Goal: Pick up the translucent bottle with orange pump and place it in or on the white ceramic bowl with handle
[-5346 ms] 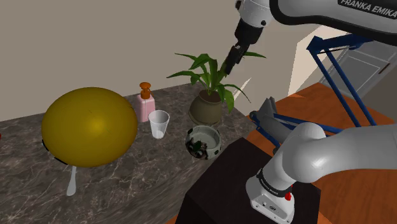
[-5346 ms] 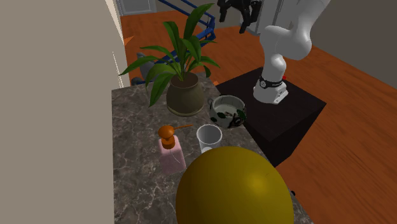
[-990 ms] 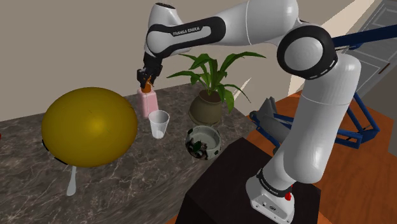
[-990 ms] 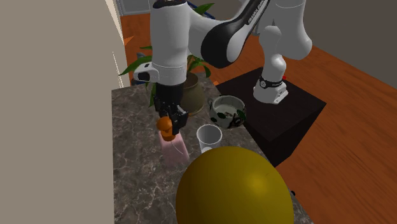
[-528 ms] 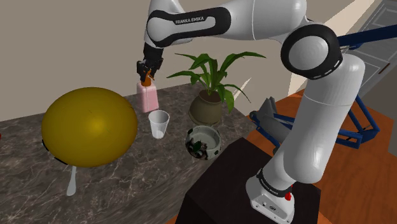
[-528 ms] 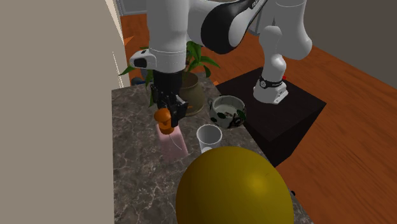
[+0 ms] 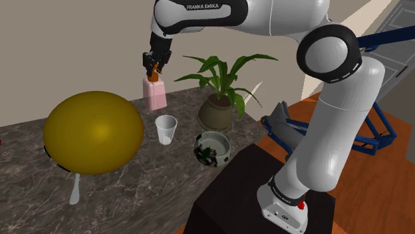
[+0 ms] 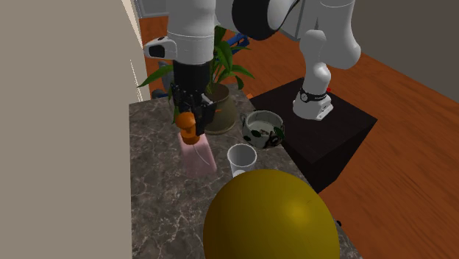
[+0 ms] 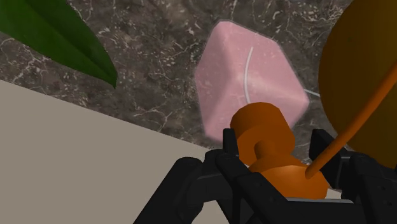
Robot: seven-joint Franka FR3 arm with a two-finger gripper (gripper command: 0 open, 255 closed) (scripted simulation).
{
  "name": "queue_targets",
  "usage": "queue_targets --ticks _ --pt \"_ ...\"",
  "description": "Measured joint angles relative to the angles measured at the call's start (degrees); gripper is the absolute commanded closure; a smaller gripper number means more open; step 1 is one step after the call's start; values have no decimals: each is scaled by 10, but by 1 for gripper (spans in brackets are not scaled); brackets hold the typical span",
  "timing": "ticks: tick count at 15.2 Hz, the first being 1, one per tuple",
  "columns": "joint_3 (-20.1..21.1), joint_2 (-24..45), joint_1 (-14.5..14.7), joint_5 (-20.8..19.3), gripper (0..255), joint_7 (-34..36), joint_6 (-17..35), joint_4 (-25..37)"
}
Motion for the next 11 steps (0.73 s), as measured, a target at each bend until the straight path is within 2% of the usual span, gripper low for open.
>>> queue_targets --ticks 9,11 --pt "0 3 1 -2 255 4 -67 70" --pt "0 -29 -2 2 255 1 -64 34"
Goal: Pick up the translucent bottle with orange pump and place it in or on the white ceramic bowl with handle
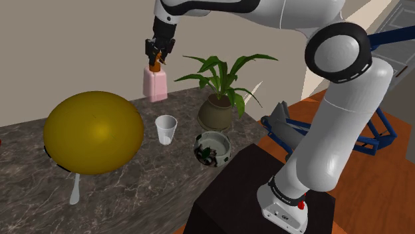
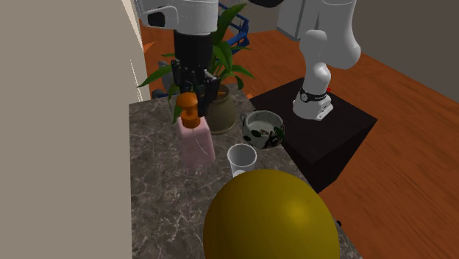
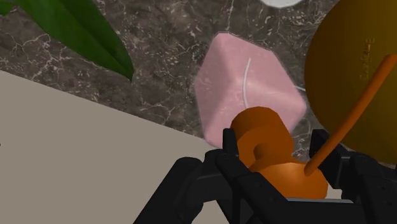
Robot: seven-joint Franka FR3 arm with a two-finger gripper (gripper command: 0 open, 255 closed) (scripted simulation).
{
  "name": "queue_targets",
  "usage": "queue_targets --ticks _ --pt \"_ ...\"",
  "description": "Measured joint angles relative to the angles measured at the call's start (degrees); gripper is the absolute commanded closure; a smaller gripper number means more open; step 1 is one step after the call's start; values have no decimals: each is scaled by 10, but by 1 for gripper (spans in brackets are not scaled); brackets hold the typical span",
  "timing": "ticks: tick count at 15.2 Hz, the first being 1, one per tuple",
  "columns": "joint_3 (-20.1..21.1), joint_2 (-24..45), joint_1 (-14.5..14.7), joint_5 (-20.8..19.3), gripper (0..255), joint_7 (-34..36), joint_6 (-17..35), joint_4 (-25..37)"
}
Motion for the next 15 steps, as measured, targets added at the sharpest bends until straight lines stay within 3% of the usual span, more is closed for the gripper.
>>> queue_targets --ticks 6,15 --pt "-7 -144 -13 17 255 -23 11 -155" --pt "-26 -336 -22 30 255 -53 -21 -317"
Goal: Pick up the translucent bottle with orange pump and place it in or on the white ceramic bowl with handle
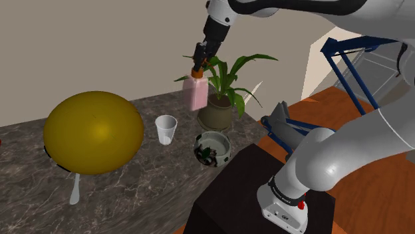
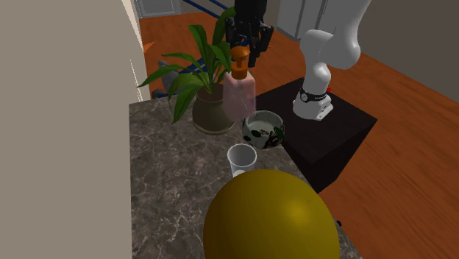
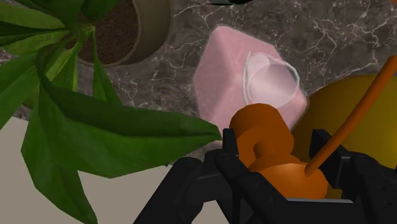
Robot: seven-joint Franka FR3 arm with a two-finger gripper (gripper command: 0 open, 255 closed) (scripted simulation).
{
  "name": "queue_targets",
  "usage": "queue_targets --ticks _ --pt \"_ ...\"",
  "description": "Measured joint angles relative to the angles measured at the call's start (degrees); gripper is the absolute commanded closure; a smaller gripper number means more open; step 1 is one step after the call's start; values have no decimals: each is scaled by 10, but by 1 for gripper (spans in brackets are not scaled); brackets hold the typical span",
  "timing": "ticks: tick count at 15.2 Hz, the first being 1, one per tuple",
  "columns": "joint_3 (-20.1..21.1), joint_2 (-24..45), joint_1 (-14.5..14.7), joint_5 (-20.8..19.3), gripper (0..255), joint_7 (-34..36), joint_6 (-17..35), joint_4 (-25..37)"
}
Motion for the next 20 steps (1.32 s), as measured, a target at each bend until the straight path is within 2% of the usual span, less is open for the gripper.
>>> queue_targets --ticks 7,11,20 --pt "-20 -158 -6 -3 255 -20 -60 -99" --pt "-34 -225 -11 -9 255 -32 -103 -125" --pt "-34 -253 -13 -9 255 -38 -49 -208"
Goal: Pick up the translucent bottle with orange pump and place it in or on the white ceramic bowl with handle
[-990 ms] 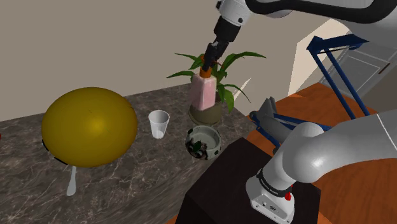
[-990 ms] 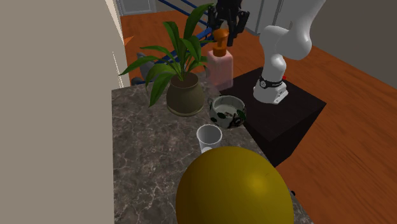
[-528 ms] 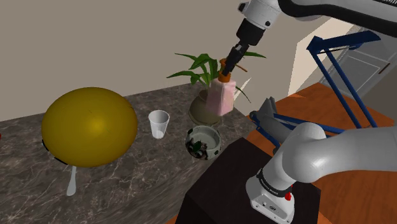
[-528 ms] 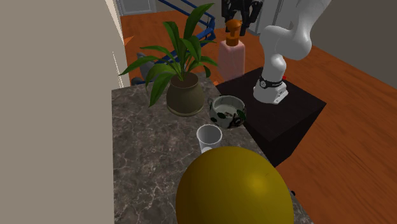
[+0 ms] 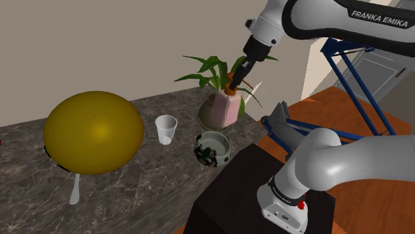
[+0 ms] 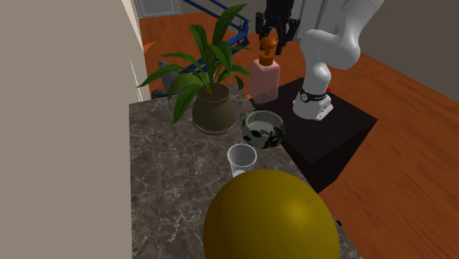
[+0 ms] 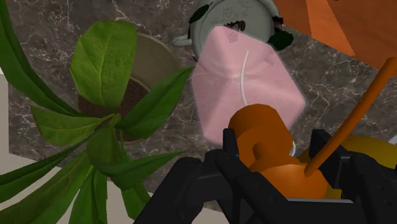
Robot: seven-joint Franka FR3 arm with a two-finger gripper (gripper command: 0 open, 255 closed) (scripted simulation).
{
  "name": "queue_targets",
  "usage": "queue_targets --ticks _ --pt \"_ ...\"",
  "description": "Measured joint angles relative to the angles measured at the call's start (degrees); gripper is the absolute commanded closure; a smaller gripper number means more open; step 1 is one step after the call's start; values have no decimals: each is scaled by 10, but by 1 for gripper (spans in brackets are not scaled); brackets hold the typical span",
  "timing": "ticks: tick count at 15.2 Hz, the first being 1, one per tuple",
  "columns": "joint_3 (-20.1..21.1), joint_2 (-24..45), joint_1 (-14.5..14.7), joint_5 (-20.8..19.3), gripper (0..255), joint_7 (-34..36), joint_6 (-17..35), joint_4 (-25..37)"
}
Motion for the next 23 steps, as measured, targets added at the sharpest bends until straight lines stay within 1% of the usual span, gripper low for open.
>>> queue_targets --ticks 18,23 --pt "2 -3 1 6 255 -11 136 -139" --pt "2 -3 1 6 255 -11 144 -147"
